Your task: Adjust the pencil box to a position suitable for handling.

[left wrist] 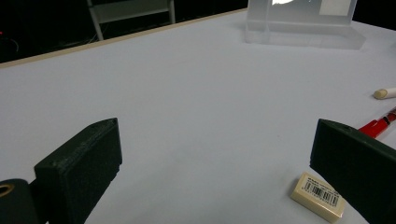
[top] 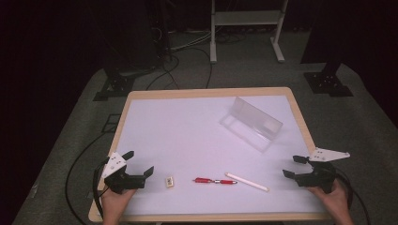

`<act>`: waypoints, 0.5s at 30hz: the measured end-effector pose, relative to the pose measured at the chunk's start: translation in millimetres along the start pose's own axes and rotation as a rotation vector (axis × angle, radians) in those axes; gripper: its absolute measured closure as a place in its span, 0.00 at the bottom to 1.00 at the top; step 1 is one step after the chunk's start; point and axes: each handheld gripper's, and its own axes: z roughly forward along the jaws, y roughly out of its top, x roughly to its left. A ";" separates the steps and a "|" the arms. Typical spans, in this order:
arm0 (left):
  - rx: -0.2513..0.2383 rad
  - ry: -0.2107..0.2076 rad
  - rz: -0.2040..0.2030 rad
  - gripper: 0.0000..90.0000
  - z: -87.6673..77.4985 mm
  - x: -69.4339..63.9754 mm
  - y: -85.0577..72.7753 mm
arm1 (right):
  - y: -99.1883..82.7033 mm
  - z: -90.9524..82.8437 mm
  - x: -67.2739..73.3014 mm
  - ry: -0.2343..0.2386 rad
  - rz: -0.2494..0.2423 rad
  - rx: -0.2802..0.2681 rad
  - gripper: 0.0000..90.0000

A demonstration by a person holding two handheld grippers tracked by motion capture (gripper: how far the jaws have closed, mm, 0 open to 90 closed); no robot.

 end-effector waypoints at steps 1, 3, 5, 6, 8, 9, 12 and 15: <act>0.000 0.000 0.000 0.02 0.0 0.0 0.0 | 2.4 0.1 0.4 0.008 -0.005 -0.004 0.22; 0.001 -0.004 -0.005 0.02 -0.6 0.3 -1.0 | 4.5 0.2 0.8 0.014 -0.006 -0.008 0.22; 0.005 -0.006 -0.011 0.02 -0.5 1.3 -2.2 | 11.7 3.5 1.0 0.033 -0.009 -0.007 0.20; 0.001 -0.011 -0.012 0.02 0.1 2.3 -2.6 | 14.6 5.3 1.1 0.033 -0.010 0.000 0.20; 0.007 -0.015 -0.017 0.02 1.1 4.0 -2.8 | 21.4 9.5 1.2 0.033 -0.016 0.015 0.20; 0.007 -0.019 -0.017 0.02 1.9 4.6 -2.9 | 25.1 11.9 1.2 0.041 -0.020 0.021 0.19; 0.012 -0.022 -0.014 0.02 2.5 4.9 -3.2 | 36.1 19.6 2.1 0.058 -0.046 0.036 0.18; 0.013 -0.027 -0.007 0.02 1.8 4.4 -3.3 | 46.7 29.7 2.6 0.064 -0.067 0.057 0.19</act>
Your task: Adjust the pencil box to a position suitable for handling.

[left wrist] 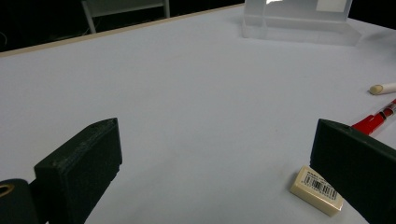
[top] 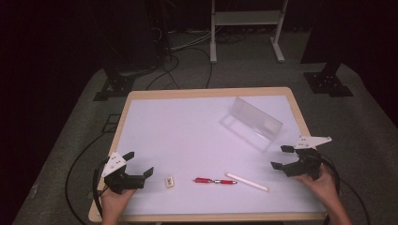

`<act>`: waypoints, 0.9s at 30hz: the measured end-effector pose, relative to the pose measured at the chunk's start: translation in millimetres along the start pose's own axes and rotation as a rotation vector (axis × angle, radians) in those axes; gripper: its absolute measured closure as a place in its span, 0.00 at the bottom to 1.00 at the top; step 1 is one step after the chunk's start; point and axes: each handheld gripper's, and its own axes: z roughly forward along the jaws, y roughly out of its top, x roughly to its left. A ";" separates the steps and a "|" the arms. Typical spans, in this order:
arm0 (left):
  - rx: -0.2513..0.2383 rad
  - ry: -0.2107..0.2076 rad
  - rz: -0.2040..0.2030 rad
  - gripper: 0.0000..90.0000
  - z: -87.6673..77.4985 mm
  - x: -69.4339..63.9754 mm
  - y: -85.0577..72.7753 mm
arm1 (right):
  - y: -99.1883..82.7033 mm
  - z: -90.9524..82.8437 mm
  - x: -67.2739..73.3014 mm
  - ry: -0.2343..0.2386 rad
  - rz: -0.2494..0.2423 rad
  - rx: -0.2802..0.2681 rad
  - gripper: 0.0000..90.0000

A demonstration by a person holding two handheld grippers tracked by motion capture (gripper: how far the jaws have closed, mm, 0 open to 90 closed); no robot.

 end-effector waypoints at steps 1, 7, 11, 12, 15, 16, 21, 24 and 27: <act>0.000 0.000 0.000 0.02 0.0 0.0 0.0 | 0.0 0.0 0.0 0.000 0.000 0.000 0.19; -0.007 -0.005 -0.002 0.02 -2.6 0.3 0.2 | 28.8 19.5 -5.6 0.019 -0.041 0.037 0.23; -0.010 -0.005 0.003 0.02 -2.8 0.3 0.6 | 45.5 31.0 -8.3 0.021 -0.067 0.060 0.24; -0.009 -0.007 -0.001 0.02 -2.7 0.6 0.9 | 49.6 34.1 -9.1 0.022 -0.075 0.065 0.24; -0.004 -0.002 0.010 0.02 -2.7 -0.1 1.1 | 60.7 43.8 -10.4 0.033 -0.081 0.077 0.24; -0.004 -0.003 0.010 0.02 -3.0 -0.3 1.1 | 64.3 47.1 -10.5 0.036 -0.082 0.083 0.24; -0.011 -0.003 0.005 0.02 -3.8 0.8 1.2 | 77.9 63.5 -8.9 0.036 -0.112 0.107 0.25; -0.011 -0.003 0.001 0.02 -4.8 1.4 -0.1 | 83.6 72.1 -9.2 0.036 -0.128 0.116 0.29; -0.015 -0.001 -0.001 0.02 -6.5 2.6 -0.5 | 89.9 80.9 -10.8 0.036 -0.131 0.132 0.31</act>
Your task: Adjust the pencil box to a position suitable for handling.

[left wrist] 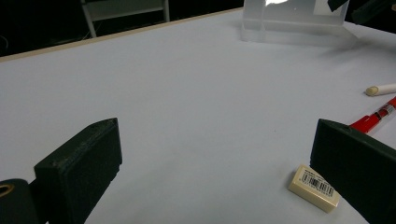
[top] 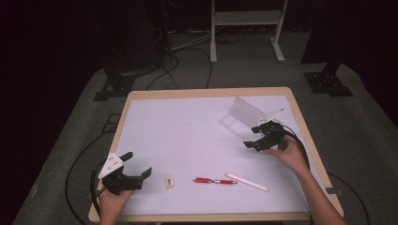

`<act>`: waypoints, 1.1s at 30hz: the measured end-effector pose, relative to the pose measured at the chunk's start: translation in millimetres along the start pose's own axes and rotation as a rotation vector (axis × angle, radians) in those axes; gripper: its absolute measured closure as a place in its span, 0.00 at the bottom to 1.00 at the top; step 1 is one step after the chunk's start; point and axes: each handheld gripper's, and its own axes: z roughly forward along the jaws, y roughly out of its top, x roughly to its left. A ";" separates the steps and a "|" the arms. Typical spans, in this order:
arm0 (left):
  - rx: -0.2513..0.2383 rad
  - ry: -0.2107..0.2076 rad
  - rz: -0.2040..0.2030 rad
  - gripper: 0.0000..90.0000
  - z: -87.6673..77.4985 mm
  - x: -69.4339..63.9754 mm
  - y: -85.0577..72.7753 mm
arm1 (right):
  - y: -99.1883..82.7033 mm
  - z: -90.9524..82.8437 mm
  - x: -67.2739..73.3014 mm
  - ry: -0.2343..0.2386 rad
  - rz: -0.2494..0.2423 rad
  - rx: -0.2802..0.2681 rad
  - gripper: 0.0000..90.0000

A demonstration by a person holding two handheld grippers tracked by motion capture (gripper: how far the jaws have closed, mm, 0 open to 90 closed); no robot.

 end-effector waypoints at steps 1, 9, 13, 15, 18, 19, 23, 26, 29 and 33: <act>-0.003 0.001 -0.001 0.02 -0.8 0.5 -0.1 | 2.1 2.3 -0.7 0.001 -0.001 0.001 0.32; -0.015 0.003 -0.013 0.02 -2.3 3.2 -0.8 | 13.6 24.1 -5.8 -0.009 -0.002 0.045 0.38; -0.018 0.002 -0.020 0.02 -2.7 4.2 -2.0 | 10.8 34.3 -11.5 -0.014 0.012 0.067 0.44; -0.020 0.003 -0.021 0.02 -3.2 4.5 -2.2 | 9.6 37.1 -13.2 -0.012 0.014 0.071 0.46; -0.024 0.003 -0.028 0.02 -3.8 4.5 -2.5 | 7.2 43.7 -15.6 -0.019 0.017 0.089 0.54; -0.028 0.002 -0.029 0.02 -3.6 4.3 -2.5 | 6.8 48.8 -16.9 -0.024 0.010 0.109 0.63; -0.023 -0.006 -0.028 0.02 -2.2 4.0 -2.1 | 7.6 55.4 -18.0 -0.012 0.013 0.139 0.73; -0.023 -0.007 -0.026 0.02 -1.9 3.9 -2.1 | 8.1 58.3 -17.9 -0.010 0.006 0.154 0.77; -0.022 -0.008 -0.031 0.02 -2.6 4.7 -2.6 | 7.0 61.4 -17.2 -0.029 -0.038 0.162 0.88; -0.024 -0.008 -0.036 0.02 -2.6 5.1 -2.7 | 6.8 60.6 -19.3 -0.026 -0.039 0.167 0.92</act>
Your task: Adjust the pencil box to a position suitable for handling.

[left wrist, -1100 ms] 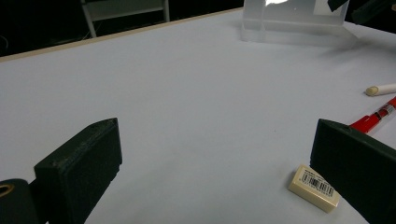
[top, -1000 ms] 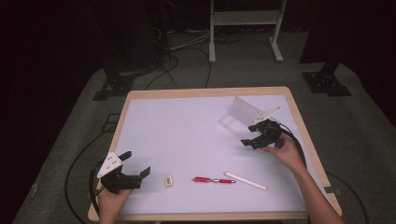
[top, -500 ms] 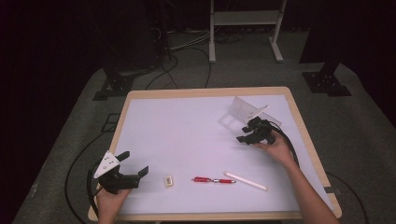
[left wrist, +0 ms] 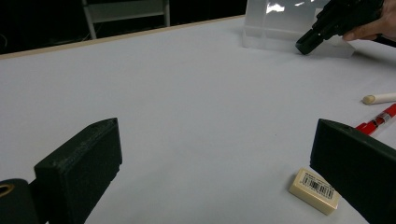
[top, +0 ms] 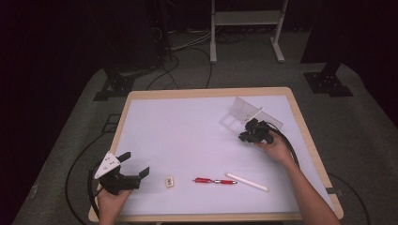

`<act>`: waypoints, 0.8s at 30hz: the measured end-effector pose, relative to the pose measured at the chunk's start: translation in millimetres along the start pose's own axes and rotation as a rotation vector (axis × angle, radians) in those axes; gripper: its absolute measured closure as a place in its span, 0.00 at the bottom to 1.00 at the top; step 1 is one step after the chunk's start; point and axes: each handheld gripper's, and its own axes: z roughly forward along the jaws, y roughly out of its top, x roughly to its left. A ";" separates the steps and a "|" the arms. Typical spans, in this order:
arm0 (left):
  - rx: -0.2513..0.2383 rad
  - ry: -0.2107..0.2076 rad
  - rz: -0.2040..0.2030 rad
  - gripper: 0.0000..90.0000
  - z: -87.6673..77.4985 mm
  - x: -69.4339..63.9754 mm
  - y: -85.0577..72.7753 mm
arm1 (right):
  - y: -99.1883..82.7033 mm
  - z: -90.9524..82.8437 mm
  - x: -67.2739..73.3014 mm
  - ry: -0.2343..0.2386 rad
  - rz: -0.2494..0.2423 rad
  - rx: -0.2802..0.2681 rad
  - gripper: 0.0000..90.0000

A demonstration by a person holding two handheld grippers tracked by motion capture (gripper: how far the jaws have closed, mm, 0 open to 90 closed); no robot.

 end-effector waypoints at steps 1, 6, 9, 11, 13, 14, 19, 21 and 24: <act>-0.001 0.000 -0.001 0.02 -0.1 0.0 0.2 | 0.0 0.3 -0.5 -0.004 -0.018 -0.002 0.92; -0.003 0.003 0.001 0.02 -1.0 -0.1 0.0 | 0.5 0.4 0.2 -0.019 -0.049 0.002 0.95; -0.005 0.004 -0.003 0.02 -1.8 1.1 -0.3 | -0.3 -0.1 -0.3 -0.018 -0.061 0.000 0.96; -0.005 0.004 -0.003 0.02 -1.9 1.3 -0.3 | -0.1 -0.3 0.6 -0.023 -0.068 0.002 0.95; -0.005 0.004 -0.003 0.02 -2.1 1.5 -0.2 | 1.2 -1.3 4.0 -0.023 -0.101 0.001 0.96; -0.005 0.004 -0.004 0.02 -2.1 1.5 -0.3 | 2.0 -2.4 5.2 -0.022 -0.107 -0.006 0.96; -0.004 0.003 -0.004 0.02 -2.3 1.7 -0.4 | 10.0 -13.8 15.8 -0.017 -0.158 -0.052 0.96; -0.004 0.003 -0.004 0.02 -2.3 1.7 -0.4 | 11.6 -16.2 18.6 -0.003 -0.170 -0.068 0.96; -0.004 0.000 -0.005 0.02 -1.8 1.3 -0.2 | 17.0 -21.6 32.5 0.032 -0.238 -0.082 0.96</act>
